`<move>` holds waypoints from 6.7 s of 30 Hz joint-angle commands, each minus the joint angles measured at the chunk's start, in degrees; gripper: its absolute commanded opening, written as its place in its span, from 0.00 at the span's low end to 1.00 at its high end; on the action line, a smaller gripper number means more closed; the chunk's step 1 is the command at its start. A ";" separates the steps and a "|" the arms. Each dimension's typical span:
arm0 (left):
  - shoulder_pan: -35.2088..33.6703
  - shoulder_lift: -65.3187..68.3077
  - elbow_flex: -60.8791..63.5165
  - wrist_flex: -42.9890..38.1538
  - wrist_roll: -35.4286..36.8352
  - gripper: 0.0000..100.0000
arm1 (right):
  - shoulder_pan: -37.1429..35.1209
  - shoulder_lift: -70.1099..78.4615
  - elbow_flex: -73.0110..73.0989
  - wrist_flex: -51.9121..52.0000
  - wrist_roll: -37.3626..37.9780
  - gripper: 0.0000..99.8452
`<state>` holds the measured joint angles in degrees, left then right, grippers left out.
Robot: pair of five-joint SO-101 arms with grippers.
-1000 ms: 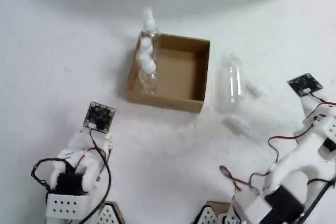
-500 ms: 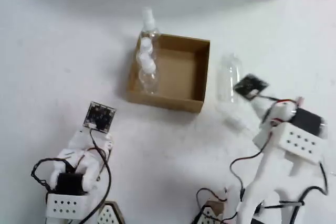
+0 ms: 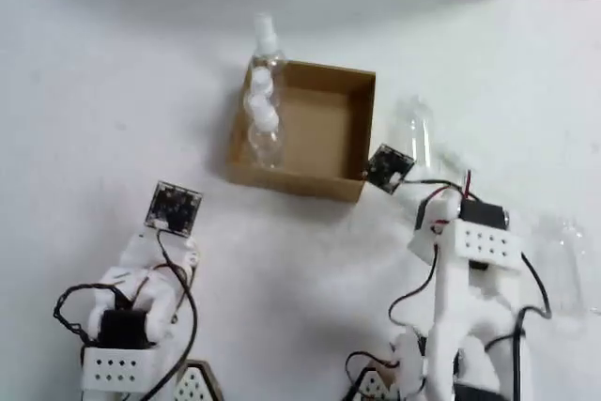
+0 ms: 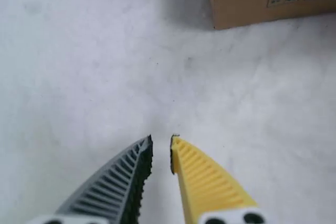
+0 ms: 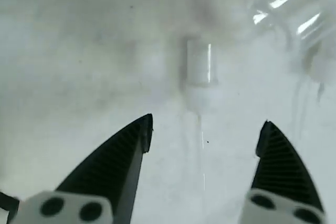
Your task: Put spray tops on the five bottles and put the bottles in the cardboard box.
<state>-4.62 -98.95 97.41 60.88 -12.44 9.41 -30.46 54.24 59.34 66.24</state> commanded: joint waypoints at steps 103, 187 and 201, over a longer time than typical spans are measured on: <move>-0.40 -0.92 -0.09 0.79 -0.62 0.08 | 6.37 23.78 -55.91 32.48 -8.44 0.09; 0.92 -0.92 -0.09 0.00 -0.70 0.08 | 0.57 36.26 -72.18 39.69 -27.34 0.01; 0.66 -0.92 -0.09 0.35 -0.70 0.08 | -32.40 23.25 -55.91 39.60 -52.75 0.01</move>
<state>-4.35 -98.95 97.32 60.88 -12.44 -16.18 -4.44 -1.32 97.32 16.84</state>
